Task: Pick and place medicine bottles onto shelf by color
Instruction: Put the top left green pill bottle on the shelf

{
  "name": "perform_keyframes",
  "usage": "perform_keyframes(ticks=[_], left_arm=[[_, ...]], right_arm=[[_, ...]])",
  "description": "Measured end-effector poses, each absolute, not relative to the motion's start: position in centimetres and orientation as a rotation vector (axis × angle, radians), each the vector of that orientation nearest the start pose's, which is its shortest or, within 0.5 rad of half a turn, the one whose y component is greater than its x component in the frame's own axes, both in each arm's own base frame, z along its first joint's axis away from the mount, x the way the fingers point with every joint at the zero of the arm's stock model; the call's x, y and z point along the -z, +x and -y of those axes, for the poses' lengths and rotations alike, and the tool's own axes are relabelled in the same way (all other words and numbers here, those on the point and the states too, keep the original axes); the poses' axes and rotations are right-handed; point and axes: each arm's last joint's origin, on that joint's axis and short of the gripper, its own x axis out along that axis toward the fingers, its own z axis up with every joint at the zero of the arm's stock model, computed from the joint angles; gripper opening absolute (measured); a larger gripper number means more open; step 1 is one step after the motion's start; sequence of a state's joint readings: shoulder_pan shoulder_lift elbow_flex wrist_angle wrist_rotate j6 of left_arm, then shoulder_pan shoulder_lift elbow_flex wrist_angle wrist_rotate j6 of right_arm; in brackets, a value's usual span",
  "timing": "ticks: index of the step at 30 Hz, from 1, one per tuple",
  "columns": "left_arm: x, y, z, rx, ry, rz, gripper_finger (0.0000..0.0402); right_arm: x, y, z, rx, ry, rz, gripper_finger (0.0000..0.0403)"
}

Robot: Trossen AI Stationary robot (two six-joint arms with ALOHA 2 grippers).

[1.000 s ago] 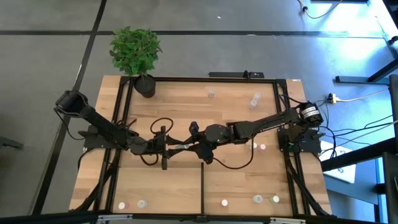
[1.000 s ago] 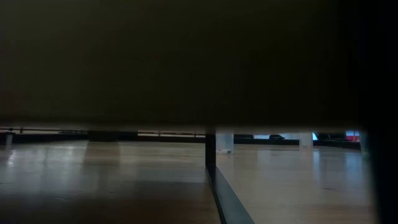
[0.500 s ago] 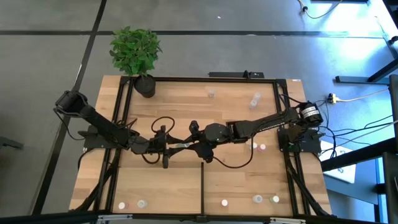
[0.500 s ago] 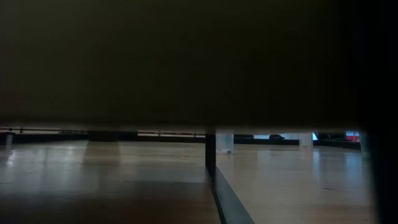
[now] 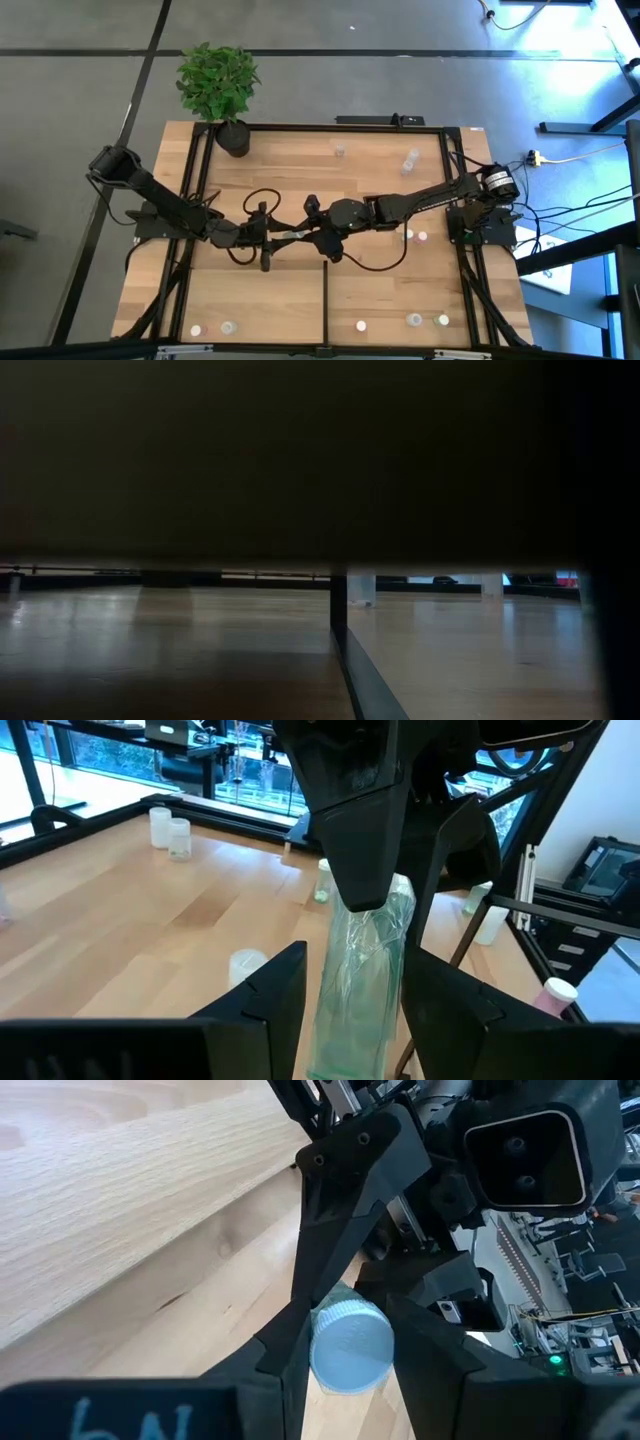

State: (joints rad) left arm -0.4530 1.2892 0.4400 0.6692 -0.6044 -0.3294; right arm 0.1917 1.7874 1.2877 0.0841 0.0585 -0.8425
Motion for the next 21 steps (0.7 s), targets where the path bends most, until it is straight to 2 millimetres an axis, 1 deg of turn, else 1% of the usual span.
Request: perform_keyframes(ticks=[7, 16, 21], left_arm=[[-19.63, 22.63, 9.18, -0.175, -0.237, -0.13, 0.0147], [-19.61, 22.66, 9.09, -0.174, -0.183, -0.136, 0.0153], [-19.62, 22.69, 9.13, -0.145, -0.142, -0.141, 0.0152]], right_arm=[[-25.74, 40.18, -7.63, -0.298, -0.879, -0.334, 0.0123], [-25.74, 40.18, -7.62, -0.297, -0.878, -0.335, 0.0123], [-25.74, 40.17, -7.69, -0.299, -0.878, -0.334, 0.0123]])
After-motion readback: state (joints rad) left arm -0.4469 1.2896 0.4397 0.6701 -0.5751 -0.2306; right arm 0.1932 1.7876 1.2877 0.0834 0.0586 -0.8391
